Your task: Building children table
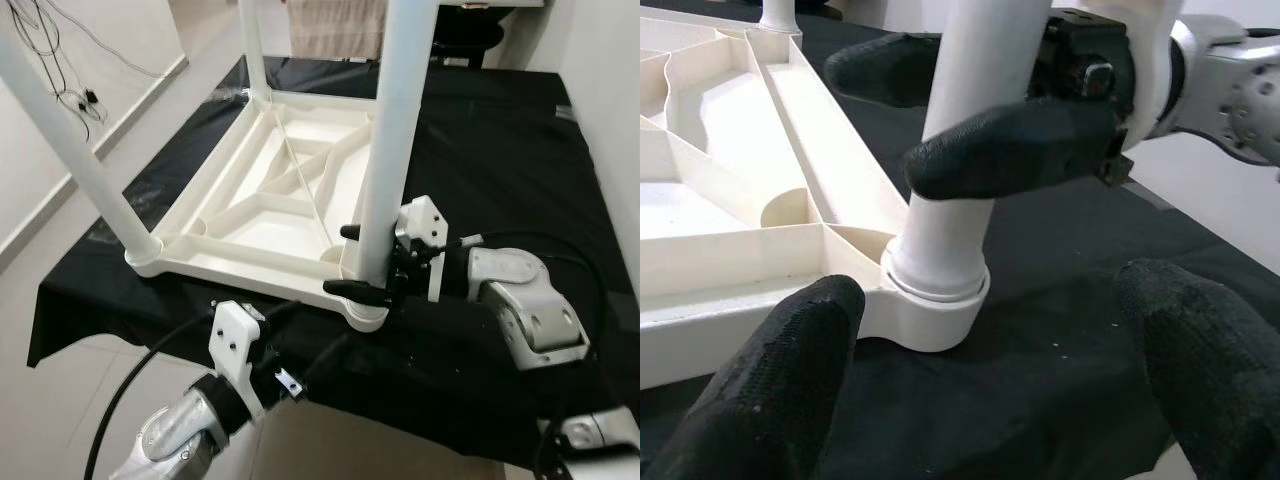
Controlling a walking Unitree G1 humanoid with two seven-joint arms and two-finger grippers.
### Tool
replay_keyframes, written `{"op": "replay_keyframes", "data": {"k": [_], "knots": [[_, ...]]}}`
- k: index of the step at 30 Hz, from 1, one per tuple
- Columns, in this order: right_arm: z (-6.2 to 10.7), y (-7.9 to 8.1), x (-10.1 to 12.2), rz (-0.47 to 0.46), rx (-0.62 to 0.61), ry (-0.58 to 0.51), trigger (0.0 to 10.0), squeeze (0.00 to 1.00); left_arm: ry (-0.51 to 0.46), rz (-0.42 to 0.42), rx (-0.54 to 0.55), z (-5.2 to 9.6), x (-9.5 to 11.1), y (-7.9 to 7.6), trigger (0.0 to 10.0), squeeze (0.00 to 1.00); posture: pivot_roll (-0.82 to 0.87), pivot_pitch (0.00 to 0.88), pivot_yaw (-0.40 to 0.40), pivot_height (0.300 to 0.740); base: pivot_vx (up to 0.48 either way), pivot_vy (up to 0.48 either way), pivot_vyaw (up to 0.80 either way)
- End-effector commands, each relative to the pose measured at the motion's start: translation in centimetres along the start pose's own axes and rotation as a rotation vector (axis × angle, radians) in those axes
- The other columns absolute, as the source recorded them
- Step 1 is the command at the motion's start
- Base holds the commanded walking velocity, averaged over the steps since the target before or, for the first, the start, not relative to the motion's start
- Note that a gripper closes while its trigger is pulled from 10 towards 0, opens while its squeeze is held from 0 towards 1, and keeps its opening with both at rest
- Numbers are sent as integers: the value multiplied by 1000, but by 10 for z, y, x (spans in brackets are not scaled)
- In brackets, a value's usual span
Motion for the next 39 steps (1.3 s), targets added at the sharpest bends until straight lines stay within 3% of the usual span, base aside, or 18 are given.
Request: {"op": "replay_keyframes", "data": {"k": [1, 2, 10, 12, 13, 17, 20, 21, 22, 23, 24, 26, 27, 30, 31, 34, 35, 39], "knots": [[-7, 4, -1, -5, 62, -6, 9647, 0, 1, 0, -1, 3, -1, -1, 10000, 0, 20, 153, 12, 740, 0, 0, 0], [-6, 1, 1, -18, 89, -14, 0, 0, 2, -1, -6, 4, -1, -2, 10000, 0, 33, 147, 5, 740, 0, 0, 0], [4, -16, -2, -37, 64, -15, 0, 0, 19, -40, 4, 8, -1, -5, 10000, 0, 31, 149, 8, 740, 0, 0, 0], [19, -17, -11, -35, -26, -5, 0, 0, 23, -57, 36, 11, 0, -4, 10000, 0, 20, 161, 13, 740, 0, 0, 0], [19, -17, -11, -35, -26, -5, 0, 0, 23, -57, 36, 11, 0, -4, 10000, 0, 20, 161, 13, 740, 0, 0, 0], [37, -14, -26, -48, -240, 11, 0, 0, 20, -71, 73, 15, 2, -1, 10000, 0, 10, 173, 17, 740, 0, 0, 0], [49, 7, -62, -153, -763, 117, 0, 0, 25, -75, 87, 20, 2, 1, 10000, 0, -1, 188, 23, 740, 0, 0, 0], [49, 7, -62, -153, -763, 117, 0, 0, 25, -75, 87, 20, 2, 1, 10000, 0, -1, 188, 23, 740, 0, 0, 0], [46, 34, -77, -197, -878, 192, 0, 0, 29, -70, 82, 21, 1, 0, 10000, 0, 3, 194, 32, 740, 0, 0, 0], [46, 34, -77, -197, -878, 192, 0, 0, 29, -70, 82, 21, 1, 0, 10000, 0, 3, 194, 32, 740, 0, 0, 0], [34, 58, -82, -223, -918, 215, 0, 0, 31, -61, 70, 20, -1, 0, 10000, 0, 1, 188, 35, 740, 0, 0, 0], [34, 58, -82, -223, -918, 215, 0, 0, 31, -61, 70, 20, -1, 0, 10000, 0, 1, 188, 35, 740, 0, 0, 0], [22, 68, -80, -203, -904, 220, 0, 0, 31, -48, 57, 20, -2, 1, 10000, 0, -7, 178, 46, 740, 0, 0, 0], [8, 61, -72, -179, -873, 178, 0, 0, 25, -22, 26, 18, -3, 1, 10000, 0, -2, 173, 43, 740, 0, 0, 0], [6, 54, -68, -182, -881, 156, 10000, 0, 21, -11, 16, 18, -3, 1, 10000, 0, -5, 171, 42, 740, 0, 0, 0], [6, 50, -66, -191, -890, 141, 10000, 0, 18, -5, 11, 17, -4, 1, 10000, 0, -5, 171, 42, 740, 0, 0, 0], [0, 45, -58, -208, -813, 71, 10000, 1000, 15, 0, 9, 17, -4, 1, 10000, 0, -12, 167, 47, 740, 0, 0, 0], [-9, 41, -37, -210, -666, -48, 10000, 1000, 11, 6, 7, 16, -4, 1, 10000, 0, -10, 165, 44, 740, 0, 0, 0]]}}
Point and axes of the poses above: a point about 5 cm out from each wrist's last joint towards the gripper, its own z axis pointing back from the gripper into the wrist, its own x axis along the axis of the wrist's last joint, y = z × x, the point moved 1 cm from there along -z, pointing out of the wrist towards the gripper, and after that the axes turned 4 degrees about -z, right-handed, at the moved point
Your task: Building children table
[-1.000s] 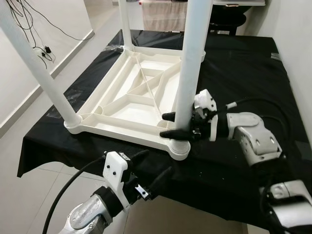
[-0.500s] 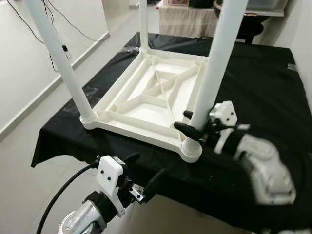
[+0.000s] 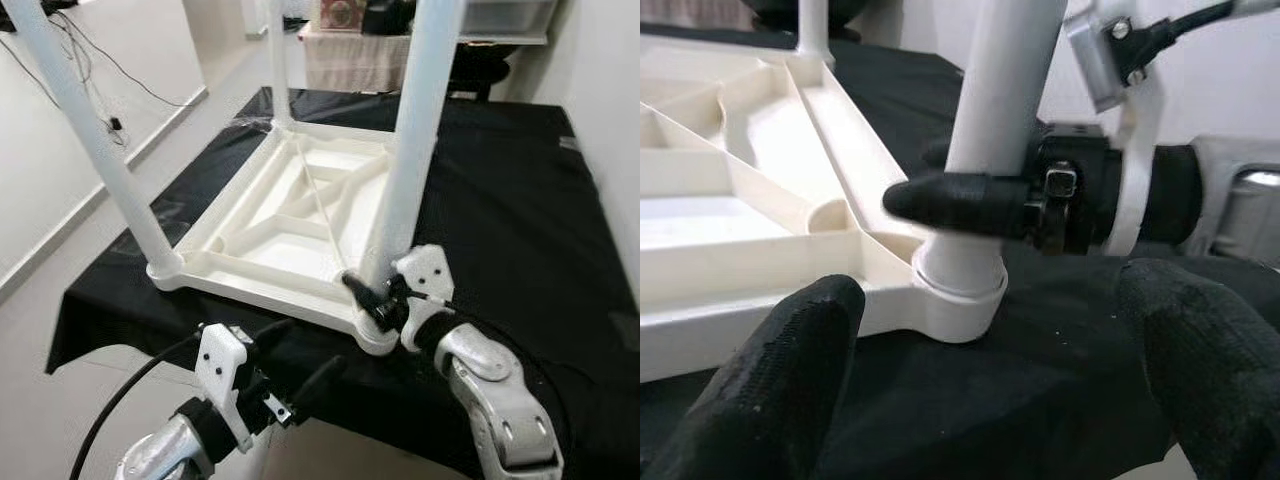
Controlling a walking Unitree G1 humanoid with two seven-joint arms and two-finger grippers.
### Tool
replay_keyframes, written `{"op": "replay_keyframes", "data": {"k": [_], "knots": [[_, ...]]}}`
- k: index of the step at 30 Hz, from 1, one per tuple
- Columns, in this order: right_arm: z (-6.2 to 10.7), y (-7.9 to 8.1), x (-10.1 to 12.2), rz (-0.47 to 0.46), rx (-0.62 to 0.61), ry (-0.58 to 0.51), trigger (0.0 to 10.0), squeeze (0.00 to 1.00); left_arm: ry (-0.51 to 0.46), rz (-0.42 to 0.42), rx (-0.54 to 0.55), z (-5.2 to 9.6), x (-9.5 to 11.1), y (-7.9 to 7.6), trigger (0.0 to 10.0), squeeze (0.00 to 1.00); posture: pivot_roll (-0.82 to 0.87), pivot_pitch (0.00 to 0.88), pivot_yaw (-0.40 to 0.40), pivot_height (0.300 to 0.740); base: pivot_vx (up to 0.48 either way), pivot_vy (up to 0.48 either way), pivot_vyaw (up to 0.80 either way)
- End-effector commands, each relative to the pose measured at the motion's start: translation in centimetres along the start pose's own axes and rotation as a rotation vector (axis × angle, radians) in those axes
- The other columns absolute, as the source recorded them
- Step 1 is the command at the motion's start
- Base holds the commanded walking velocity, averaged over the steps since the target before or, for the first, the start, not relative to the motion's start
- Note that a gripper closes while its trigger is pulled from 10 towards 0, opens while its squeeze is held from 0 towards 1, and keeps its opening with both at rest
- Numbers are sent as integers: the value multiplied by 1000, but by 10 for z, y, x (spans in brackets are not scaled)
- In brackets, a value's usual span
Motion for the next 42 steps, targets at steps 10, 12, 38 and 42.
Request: {"op": "replay_keyframes", "data": {"k": [10, 12, 38, 42], "knots": [[-3, 3, 41, 210, 539, -55, 10000, 0, 3, 23, -20, -1, -3, -2, 10000, 0, -3, 167, 38, 740, 0, 0, 0], [-8, -10, 45, 219, 614, -27, 10000, 0, 1, 25, -22, -1, -3, -3, 10000, 0, 5, 166, 33, 740, 0, 0, 0], [-9, -51, 5, 48, -10, 58, 0, 0, -3, 31, -27, 1, -4, -7, 10000, 0, -15, 165, 13, 740, 0, 0, 0], [13, -25, -19, -30, -279, 99, 0, 0, 1, 28, -25, 2, -5, -3, 10000, 0, -17, 160, 22, 740, 0, 0, 0]]}}
Point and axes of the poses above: a point about 5 cm out from each wrist's last joint towards the gripper, its own z axis pointing back from the gripper into the wrist, its own x axis along the axis of the wrist's last joint, y = z × x, the point moved 1 cm from there along -z, pointing out of the wrist towards the gripper, and after that the axes turned 4 degrees about -z, right-handed, at the moved point
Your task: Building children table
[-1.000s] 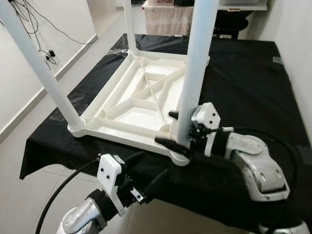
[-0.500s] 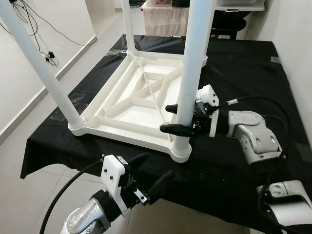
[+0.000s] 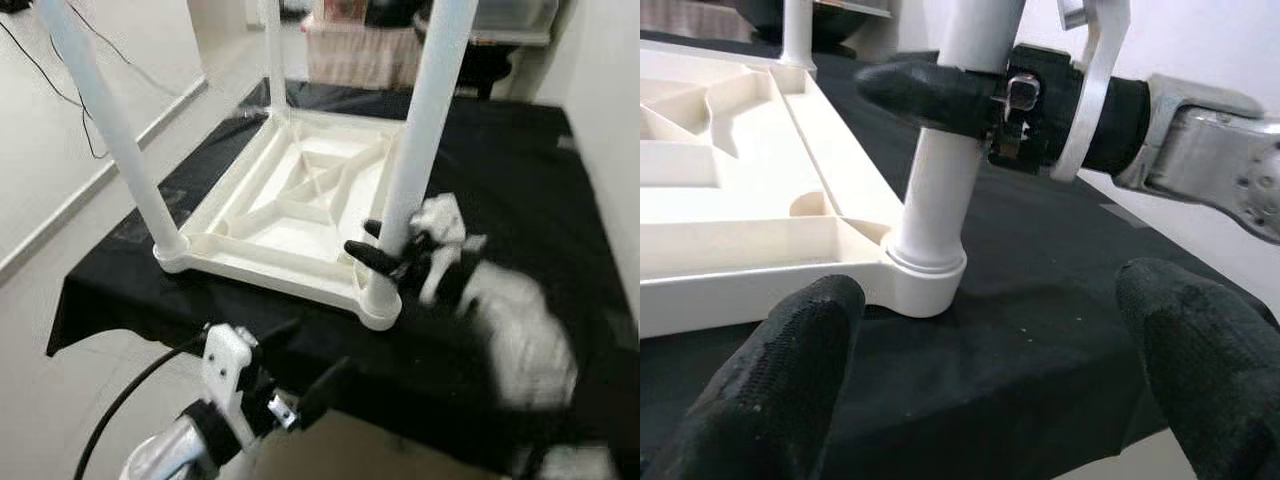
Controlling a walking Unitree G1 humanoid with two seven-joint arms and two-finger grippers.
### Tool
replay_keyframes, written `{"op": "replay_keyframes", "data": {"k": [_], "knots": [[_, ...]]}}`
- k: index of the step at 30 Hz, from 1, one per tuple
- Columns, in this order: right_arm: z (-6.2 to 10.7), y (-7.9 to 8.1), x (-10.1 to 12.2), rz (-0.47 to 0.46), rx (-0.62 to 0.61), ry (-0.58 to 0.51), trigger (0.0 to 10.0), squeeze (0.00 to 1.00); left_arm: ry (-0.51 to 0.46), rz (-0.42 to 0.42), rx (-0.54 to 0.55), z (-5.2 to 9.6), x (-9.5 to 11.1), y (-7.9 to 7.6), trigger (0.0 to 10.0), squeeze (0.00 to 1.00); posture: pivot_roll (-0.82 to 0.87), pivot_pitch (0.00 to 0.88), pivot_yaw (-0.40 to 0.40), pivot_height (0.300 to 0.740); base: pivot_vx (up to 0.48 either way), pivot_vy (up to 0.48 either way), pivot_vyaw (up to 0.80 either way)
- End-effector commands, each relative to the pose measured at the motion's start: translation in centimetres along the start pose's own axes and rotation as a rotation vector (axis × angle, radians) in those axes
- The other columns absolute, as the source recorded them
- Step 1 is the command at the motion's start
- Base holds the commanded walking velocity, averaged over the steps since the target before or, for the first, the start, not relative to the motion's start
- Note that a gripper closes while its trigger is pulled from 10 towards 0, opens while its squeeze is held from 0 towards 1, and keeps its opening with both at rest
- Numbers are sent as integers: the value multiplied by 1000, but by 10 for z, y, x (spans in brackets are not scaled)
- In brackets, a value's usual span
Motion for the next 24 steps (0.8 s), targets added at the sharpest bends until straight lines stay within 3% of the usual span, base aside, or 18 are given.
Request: {"op": "replay_keyframes", "data": {"k": [1, 5, 6, 7, 11, 12, 16, 17, 18, 20, 21, 22, 23, 24], "knots": [[16, 1, -41, -19, -147, 192, 0, 0, 17, -8, 7, 3, -3, 4, 10000, 0, -17, 151, 29, 740, 0, 0, 0], [11, 6, -43, 11, -142, 186, 0, 0, 21, -7, 3, 2, -4, 4, 10000, 0, -13, 148, 31, 740, 0, 0, 0], [4, 8, -40, 36, -130, 176, 7608, 0, 23, -8, 2, 2, -4, 4, 10000, 0, -5, 147, 16, 740, 0, 0, 0], [1, 9, -38, 41, -125, 169, 10000, 0, 22, -9, 4, 1, -4, 4, 10000, 0, -7, 150, 14, 740, 0, 0, 0], [-2, 20, -29, -36, -64, 112, 10000, 0, 15, -14, 16, 1, -3, 4, 10000, 0, -9, 154, 15, 740, 0, 0, 0], [-3, 28, -21, -84, 1, 79, 10000, 1000, 12, -15, 21, 1, -3, 5, 10000, 0, -11, 157, 15, 740, 0, 0, 0], [-5, 39, -8, -111, 130, 46, 10000, 1000, 11, -15, 20, 0, -3, 5, 10000, 0, -11, 157, 15, 740, 0, 0, 0], [-5, 44, 2, -90, 260, 19, 10000, 1000, 10, -14, 19, -1, -3, 5, 10000, 0, -19, 163, 15, 740, 0, 0, 0], [-5, 44, 2, -90, 260, 19, 10000, 1000, 10, -14, 19, -1, -3, 5, 10000, 0, -19, 163, 15, 740, 0, 0, 0], [-2, 45, 15, -25, 460, 0, 10000, 1000, 7, -12, 18, -2, -3, 4, 10000, 0, -23, 166, 14, 740, 0, 0, 0], [1, 40, 18, 65, 577, 11, 10000, 271, 5, -11, 17, -3, -3, 4, 10000, 0, -22, 167, 11, 740, 0, 0, 0], [4, 36, 19, 125, 642, 26, 10000, 271, 4, -11, 17, -3, -2, 4, 10000, 0, -22, 167, 11, 740, 0, 0, 0], [3, 28, 20, 165, 697, 45, 10000, 0, 2, -10, 17, -4, -2, 3, 10000, 0, -22, 168, 9, 740, 0, 0, 0], [3, 28, 20, 165, 697, 45, 10000, 0, 2, -10, 17, -4, -2, 3, 10000, 0, -22, 168, 9, 740, 0, 0, 0]]}}
Point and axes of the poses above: a point about 5 cm out from each wrist's last joint towards the gripper, its own z axis pointing back from the gripper into the wrist, its own x axis along the axis of the wrist's last joint, y = z × x, the point moved 1 cm from there along -z, pointing out of the wrist towards the gripper, and after that the axes turned 4 degrees about -z, right-handed, at the moved point
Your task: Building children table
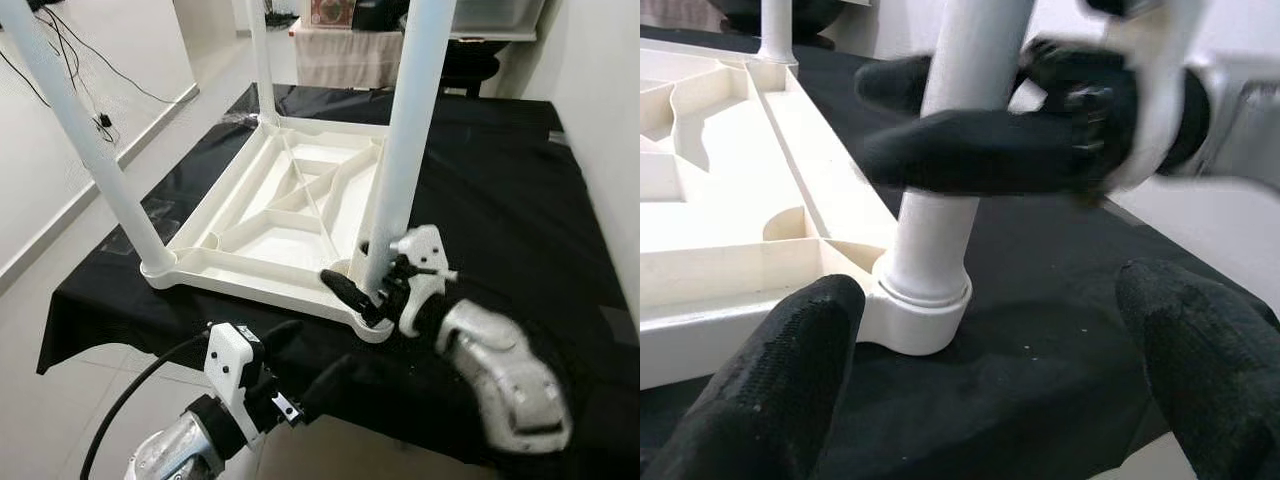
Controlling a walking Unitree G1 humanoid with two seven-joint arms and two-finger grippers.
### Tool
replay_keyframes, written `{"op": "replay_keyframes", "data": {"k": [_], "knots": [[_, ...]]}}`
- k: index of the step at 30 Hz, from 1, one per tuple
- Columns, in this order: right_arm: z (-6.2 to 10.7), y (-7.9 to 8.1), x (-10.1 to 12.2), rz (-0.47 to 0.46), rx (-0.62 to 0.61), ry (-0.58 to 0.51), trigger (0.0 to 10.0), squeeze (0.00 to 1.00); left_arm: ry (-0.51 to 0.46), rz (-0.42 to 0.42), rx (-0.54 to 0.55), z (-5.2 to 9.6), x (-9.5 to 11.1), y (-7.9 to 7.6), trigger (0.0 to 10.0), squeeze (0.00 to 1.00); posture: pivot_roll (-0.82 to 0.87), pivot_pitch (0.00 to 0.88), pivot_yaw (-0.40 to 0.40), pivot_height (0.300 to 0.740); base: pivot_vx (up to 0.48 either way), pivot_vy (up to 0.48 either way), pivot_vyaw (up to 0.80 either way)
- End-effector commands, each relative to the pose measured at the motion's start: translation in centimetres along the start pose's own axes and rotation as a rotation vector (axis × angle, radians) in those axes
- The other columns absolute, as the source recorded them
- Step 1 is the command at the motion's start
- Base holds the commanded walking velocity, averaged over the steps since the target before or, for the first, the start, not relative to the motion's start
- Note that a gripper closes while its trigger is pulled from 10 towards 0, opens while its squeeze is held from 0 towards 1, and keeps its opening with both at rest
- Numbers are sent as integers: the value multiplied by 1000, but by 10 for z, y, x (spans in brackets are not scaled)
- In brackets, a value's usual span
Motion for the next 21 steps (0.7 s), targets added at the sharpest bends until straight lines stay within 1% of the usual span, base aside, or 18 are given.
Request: {"op": "replay_keyframes", "data": {"k": [1, 2, 3, 4, 9, 10, 11, 12, 16, 18, 20, 21], "knots": [[-3, -5, -4, 2, 132, 9, 10000, 0, 6, -7, 11, 0, -2, 0, 10000, 0, -20, 172, 9, 740, 0, 0, 0], [-3, -12, -3, -10, 130, 10, 10000, 0, 5, -8, 12, 0, -2, 0, 10000, 0, -20, 172, 9, 740, 0, 0, 0], [-3, -12, -3, -10, 130, 10, 10000, 0, 5, -8, 12, 0, -2, 0, 10000, 0, -20, 172, 9, 740, 0, 0, 0], [-3, -21, -2, -34, 133, 1, 10000, 0, 4, -8, 14, 0, -1, 0, 10000, 0, -15, 174, 9, 740, 0, 0, 0], [-4, -27, 1, -66, 175, -18, 10000, 0, 4, -8, 16, 0, -1, -1, 10000, 0, -13, 176, 13, 740, 0, 0, 0], [-4, -26, 2, -89, 206, -28, 6471, 0, 4, -8, 16, 0, -1, -1, 10000, 0, -10, 178, 13, 740, 0, 0, 0], [-4, -26, 3, -106, 241, -40, 6471, 0, 4, -8, 16, 0, -1, -1, 10000, 0, -10, 178, 13, 740, 0, 0, 0], [-4, -27, 3, -123, 258, -45, 0, 0, 5, -7, 16, 0, -1, -1, 10000, 0, -13, 182, 15, 740, 0, 0, 0], [-3, -29, 0, -116, 297, -39, 0, 0, 4, -7, 17, 0, 0, -1, 10000, 0, -14, 187, 16, 740, 0, 0, 0], [-3, -29, -3, -117, 269, -38, 0, 0, 4, -7, 17, 0, 0, -1, 10000, 0, -14, 188, 16, 740, 0, 0, 0], [-3, -29, -6, -125, 172, -31, 0, 0, 4, -7, 18, 0, 1, -1, 10000, 0, -21, 196, 10, 740, 0, 0, 0], [-3, -29, -6, -125, 172, -31, 0, 0, 4, -7, 18, 0, 1, -1, 10000, 0, -21, 196, 10, 740, 0, 0, 0]]}}
Point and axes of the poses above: a point about 5 cm out from each wrist's last joint towards the gripper, its own z axis pointing back from the gripper into the wrist, its own x axis along the axis of the wrist's last joint, y = z × x, the point moved 1 cm from there along -z, pointing out of the wrist towards the gripper, and after that the axes turned 4 degrees about -z, right-handed, at the moved point
